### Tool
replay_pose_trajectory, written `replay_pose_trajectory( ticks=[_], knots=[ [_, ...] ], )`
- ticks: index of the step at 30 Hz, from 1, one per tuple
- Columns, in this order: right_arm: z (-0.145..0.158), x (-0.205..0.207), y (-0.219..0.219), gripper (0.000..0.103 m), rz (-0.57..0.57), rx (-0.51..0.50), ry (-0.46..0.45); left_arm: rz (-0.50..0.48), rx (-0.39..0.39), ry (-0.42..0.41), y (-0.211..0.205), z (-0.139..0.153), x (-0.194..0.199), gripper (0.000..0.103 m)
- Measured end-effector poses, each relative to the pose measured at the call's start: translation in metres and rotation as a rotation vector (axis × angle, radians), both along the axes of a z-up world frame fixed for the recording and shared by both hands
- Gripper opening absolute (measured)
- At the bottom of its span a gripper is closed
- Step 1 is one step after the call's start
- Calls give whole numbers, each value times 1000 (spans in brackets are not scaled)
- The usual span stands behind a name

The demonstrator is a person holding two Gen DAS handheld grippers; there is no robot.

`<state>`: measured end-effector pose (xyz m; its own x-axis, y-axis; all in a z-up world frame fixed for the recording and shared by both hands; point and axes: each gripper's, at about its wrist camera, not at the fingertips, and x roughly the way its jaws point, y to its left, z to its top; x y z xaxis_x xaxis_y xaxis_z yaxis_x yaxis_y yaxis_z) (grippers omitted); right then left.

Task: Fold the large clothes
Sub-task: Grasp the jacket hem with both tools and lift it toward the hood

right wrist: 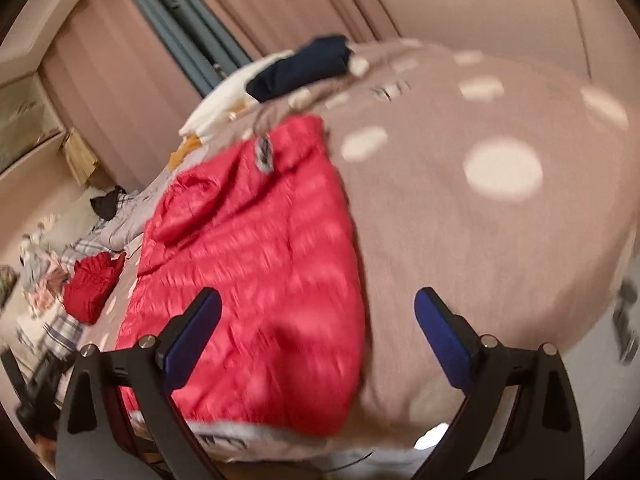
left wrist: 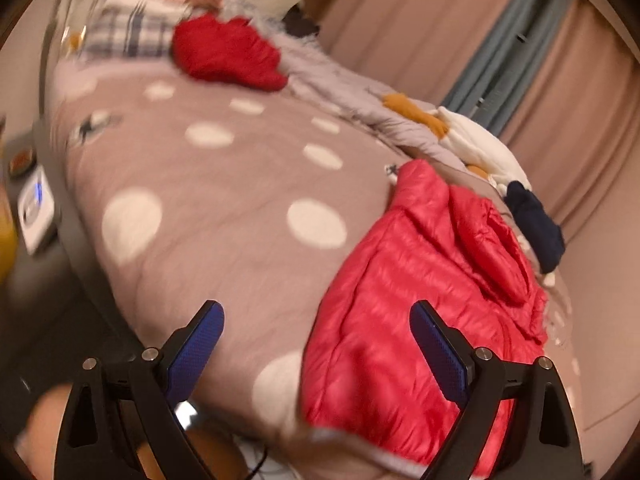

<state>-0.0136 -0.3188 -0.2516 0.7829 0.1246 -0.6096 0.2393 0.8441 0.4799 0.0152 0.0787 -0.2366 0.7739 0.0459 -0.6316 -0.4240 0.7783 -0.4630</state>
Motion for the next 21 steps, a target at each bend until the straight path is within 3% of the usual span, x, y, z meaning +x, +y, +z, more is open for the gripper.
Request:
replay_pose_trajectory(
  ticks=[4, 9, 13, 15, 17, 19, 21],
  knots=[
    [-24, -16, 0, 98, -14, 111, 20, -41, -155, -5, 1, -26, -9, 93],
    [-28, -23, 11, 98, 4, 170, -16, -136, -321, -2, -8, -46, 7, 93],
    [-37, -26, 22, 99, -6, 257, -13, -147, -354, -34, -13, -46, 5, 93],
    [-36, -26, 30, 99, 8, 257, -13, -240, -445, -78, -18, -46, 6, 93],
    [-38, -24, 37, 99, 48, 321, -15, -358, -608, -116, -31, -52, 12, 93],
    [-40, -21, 45, 99, 75, 380, -10, -395, -636, -117, -40, -55, 19, 93],
    [-37, -17, 53, 99, 95, 389, -11, -404, -595, -101, -49, -53, 26, 93]
  ],
)
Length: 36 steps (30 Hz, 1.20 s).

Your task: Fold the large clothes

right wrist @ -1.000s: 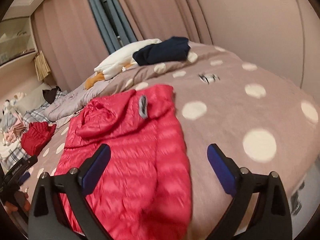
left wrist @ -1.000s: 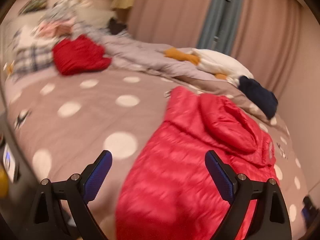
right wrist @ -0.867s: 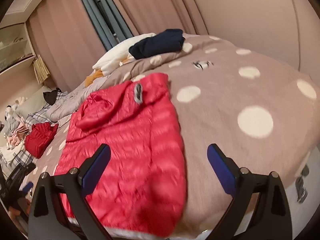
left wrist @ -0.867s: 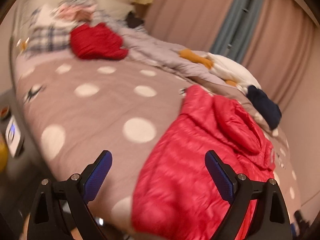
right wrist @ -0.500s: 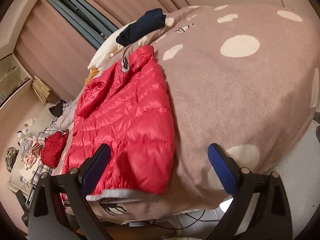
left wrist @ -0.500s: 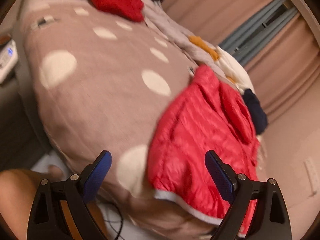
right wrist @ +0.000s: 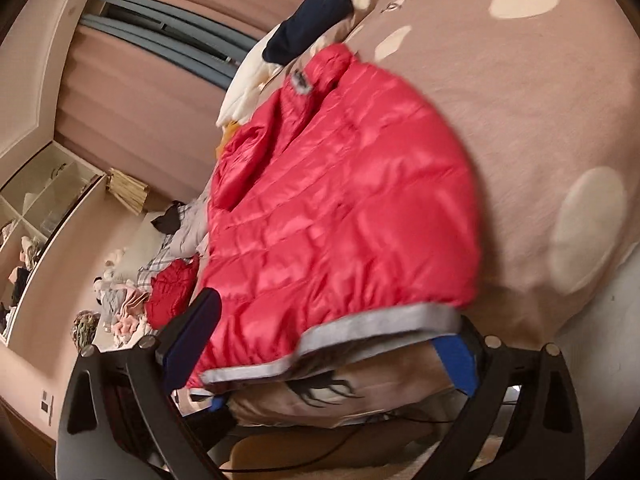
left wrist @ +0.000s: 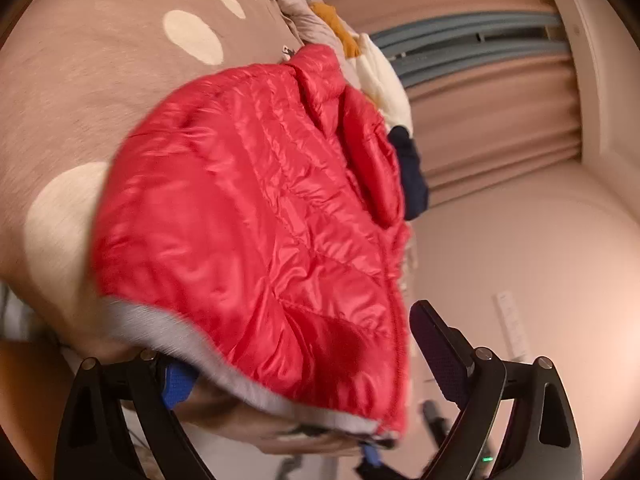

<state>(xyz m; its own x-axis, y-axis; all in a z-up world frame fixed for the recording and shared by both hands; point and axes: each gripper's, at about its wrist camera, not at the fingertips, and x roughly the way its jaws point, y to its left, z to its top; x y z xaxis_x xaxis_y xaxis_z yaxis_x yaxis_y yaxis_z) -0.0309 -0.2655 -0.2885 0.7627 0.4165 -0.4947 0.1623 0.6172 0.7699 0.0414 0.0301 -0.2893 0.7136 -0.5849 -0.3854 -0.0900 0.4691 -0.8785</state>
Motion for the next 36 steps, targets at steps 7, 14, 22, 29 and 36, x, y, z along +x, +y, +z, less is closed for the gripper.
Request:
replay_pose_trajectory(
  ticks=[7, 14, 22, 29, 36],
  knots=[
    [8, 28, 17, 99, 42, 17, -36, 3, 81, -34, -9, 10, 18, 84],
    [0, 44, 23, 74, 15, -105, -33, 69, 228, 14, -10, -2, 20, 51],
    [-10, 39, 22, 28, -33, -285, -32, 148, 306, 51, -10, -7, 26, 27],
    [-11, 39, 15, 20, -19, -298, -22, 158, 347, 54, -15, -5, 31, 25],
    [-10, 40, 19, 20, -16, -313, -24, 153, 351, 53, -14, -6, 32, 25]
  ],
)
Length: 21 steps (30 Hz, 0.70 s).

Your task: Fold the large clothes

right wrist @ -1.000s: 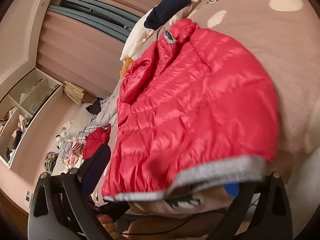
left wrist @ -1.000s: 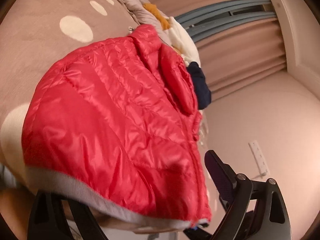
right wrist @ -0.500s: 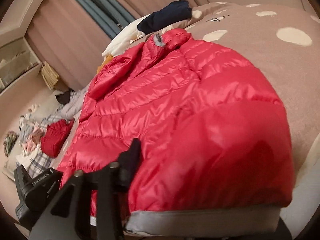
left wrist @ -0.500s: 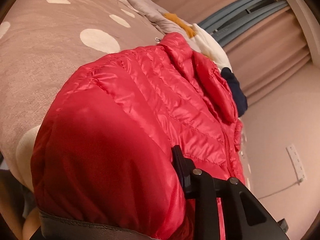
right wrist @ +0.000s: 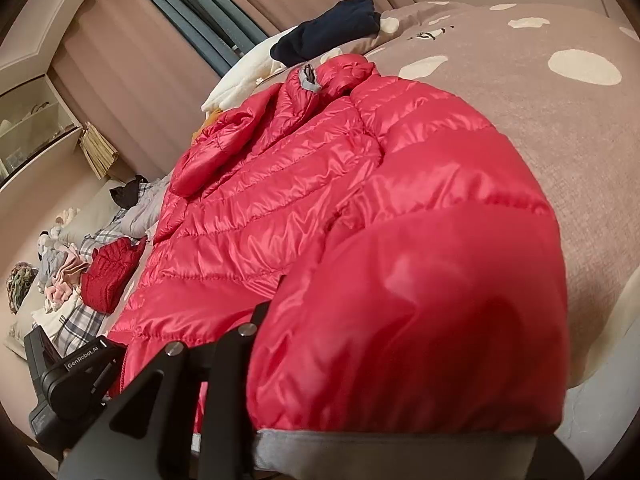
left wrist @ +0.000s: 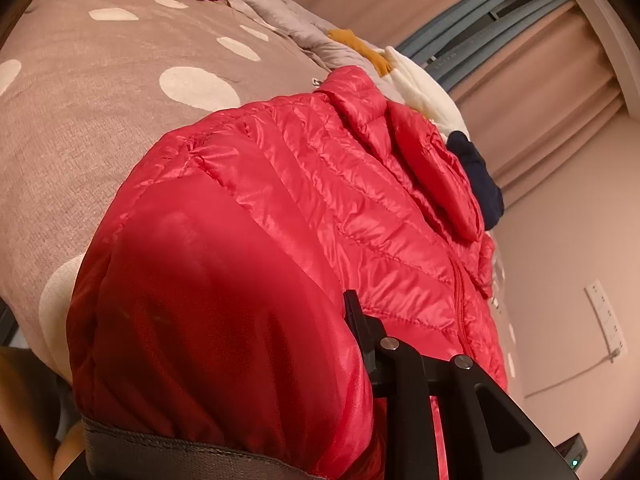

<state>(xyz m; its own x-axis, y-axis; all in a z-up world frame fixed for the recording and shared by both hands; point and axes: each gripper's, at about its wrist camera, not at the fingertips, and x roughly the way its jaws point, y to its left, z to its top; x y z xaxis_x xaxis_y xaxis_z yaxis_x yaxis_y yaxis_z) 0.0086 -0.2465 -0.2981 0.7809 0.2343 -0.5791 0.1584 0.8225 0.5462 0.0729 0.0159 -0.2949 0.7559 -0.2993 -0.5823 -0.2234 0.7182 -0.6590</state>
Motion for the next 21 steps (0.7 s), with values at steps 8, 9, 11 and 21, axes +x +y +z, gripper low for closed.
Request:
replay_pose_trajectory(
  ticks=[8, 9, 11, 21],
  knots=[
    [1, 0, 1, 20, 4, -12, -3, 1, 11, 0, -1, 1, 0, 25],
    [1, 1, 3, 20, 5, -16, -3, 2, 15, 0, -2, 1, 0, 25],
    [1, 2, 4, 20, 7, -29, -2, 1, 26, 0, -3, 2, 0, 25],
    [3, 3, 8, 20, 14, -51, -3, -6, 28, -1, -2, 1, 0, 25]
  ],
)
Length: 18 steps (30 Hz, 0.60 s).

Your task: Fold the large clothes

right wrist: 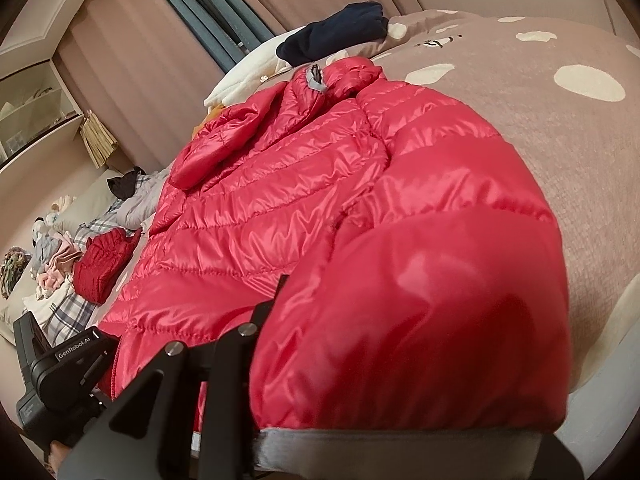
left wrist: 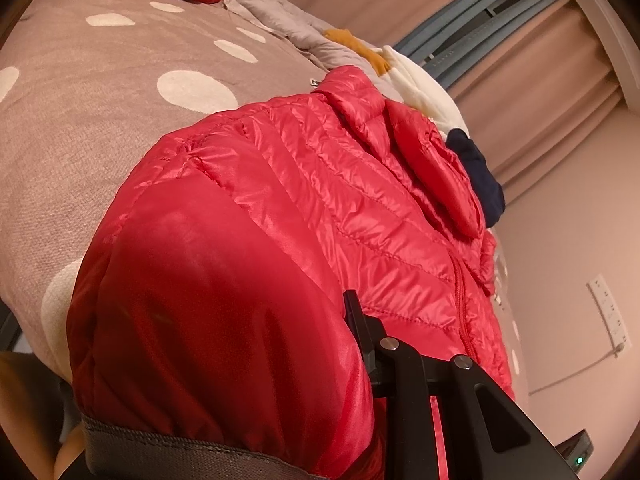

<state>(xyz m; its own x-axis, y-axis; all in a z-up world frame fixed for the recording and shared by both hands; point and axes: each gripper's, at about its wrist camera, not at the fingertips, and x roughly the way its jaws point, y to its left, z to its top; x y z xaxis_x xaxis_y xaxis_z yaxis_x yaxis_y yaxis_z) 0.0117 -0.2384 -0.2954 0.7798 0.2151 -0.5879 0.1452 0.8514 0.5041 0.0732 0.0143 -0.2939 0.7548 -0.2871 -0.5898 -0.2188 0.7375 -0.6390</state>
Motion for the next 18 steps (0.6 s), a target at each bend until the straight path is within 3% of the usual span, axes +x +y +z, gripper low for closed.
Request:
replay_pose_trajectory(
  ticks=[8, 13, 18],
  knots=[
    [5, 3, -6, 17, 35, 21, 17, 24, 139, -8, -8, 11, -6, 24],
    [26, 3, 5, 15, 57, -102, 19, 65, 230, -27, -12, 25, -13, 22],
    [54, -4, 1, 15, 51, -121, -55, 69, 308, -94, -19, 45, -26, 21]
  ],
)
